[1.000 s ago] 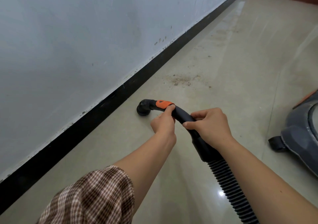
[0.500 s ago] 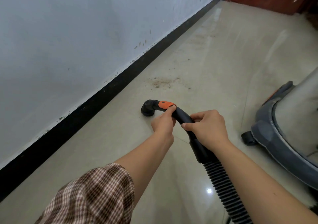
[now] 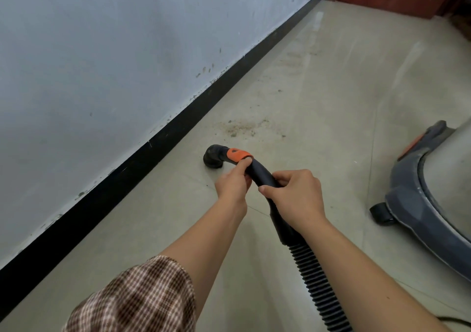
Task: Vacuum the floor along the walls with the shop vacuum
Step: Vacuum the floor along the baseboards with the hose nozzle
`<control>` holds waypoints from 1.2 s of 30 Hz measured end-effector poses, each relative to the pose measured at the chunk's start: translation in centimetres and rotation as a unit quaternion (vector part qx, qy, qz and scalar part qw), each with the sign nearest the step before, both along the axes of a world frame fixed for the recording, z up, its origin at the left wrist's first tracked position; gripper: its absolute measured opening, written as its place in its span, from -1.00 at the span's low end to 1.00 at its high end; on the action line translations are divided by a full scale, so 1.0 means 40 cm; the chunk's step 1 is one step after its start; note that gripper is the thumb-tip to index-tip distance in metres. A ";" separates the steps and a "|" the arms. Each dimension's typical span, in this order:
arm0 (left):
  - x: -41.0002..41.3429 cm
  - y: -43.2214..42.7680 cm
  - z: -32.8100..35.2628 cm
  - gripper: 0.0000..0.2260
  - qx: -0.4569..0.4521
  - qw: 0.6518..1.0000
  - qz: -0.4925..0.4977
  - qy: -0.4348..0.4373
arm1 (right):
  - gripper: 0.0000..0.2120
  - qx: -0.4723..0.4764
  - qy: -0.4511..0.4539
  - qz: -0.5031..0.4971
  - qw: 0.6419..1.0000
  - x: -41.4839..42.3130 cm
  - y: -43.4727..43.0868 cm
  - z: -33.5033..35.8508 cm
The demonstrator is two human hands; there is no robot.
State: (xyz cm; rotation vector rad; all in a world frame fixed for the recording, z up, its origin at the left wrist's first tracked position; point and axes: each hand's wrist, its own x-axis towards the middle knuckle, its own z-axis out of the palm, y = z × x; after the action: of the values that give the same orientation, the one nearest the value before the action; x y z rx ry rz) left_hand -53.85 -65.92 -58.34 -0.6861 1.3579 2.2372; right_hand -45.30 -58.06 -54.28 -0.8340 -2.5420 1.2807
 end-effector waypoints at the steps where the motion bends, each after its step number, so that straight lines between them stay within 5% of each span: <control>1: -0.009 -0.006 -0.003 -0.88 -0.002 1.000 0.003 0.001 | -0.95 -0.003 0.003 0.000 1.000 -0.008 -0.006 -0.005; 20: -0.119 -0.151 -0.049 -0.95 -0.009 0.999 0.020 0.035 | -0.89 0.002 0.017 0.053 0.998 -0.121 -0.142 -0.083; 36: -0.096 -0.016 0.004 -0.87 0.006 0.980 -0.195 -0.034 | -0.71 -0.050 -0.187 -0.020 0.981 -0.079 0.031 0.017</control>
State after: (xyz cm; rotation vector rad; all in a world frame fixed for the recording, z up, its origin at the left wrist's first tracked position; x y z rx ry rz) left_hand -57.70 -66.55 -58.16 -0.4407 1.3143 1.8930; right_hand -48.46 -56.81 -53.59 -1.2471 -2.7371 1.3593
